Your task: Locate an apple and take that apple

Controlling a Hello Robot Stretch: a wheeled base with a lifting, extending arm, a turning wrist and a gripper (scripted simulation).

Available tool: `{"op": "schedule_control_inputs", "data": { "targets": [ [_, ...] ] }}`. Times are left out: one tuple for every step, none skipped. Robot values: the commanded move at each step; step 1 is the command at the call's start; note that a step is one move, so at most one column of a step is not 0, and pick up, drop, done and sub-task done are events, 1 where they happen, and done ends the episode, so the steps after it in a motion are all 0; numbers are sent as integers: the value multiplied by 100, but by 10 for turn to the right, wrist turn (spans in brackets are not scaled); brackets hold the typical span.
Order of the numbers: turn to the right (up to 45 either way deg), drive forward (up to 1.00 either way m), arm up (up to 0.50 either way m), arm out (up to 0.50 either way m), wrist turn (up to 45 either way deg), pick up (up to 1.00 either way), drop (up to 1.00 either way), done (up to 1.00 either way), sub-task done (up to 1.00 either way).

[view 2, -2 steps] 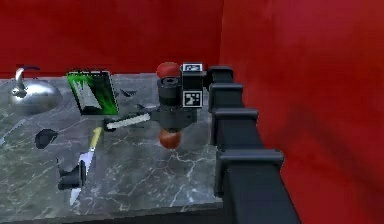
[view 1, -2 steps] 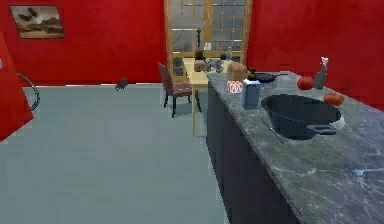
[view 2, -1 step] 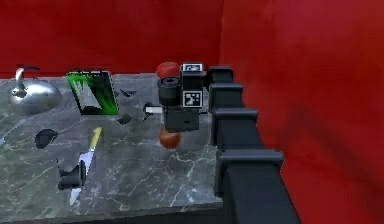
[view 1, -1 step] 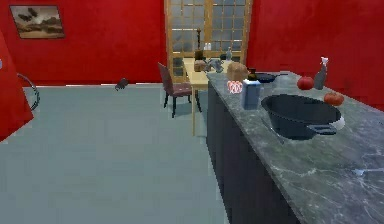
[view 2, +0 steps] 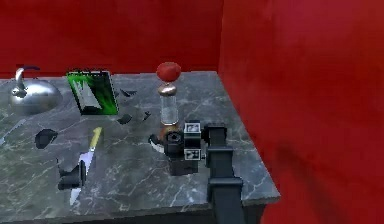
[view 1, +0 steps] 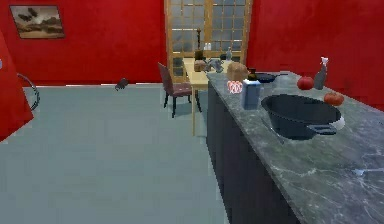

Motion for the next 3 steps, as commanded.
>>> {"op": "schedule_control_inputs", "data": {
  "targets": [
    [0, 0, 0, 0, 0, 100, 0, 0, 0],
    [0, 0, 10, 0, 0, 0, 0, 0, 0],
    [0, 0, 0, 0, 0, 0, 0, 100, 0]
  ]
}}
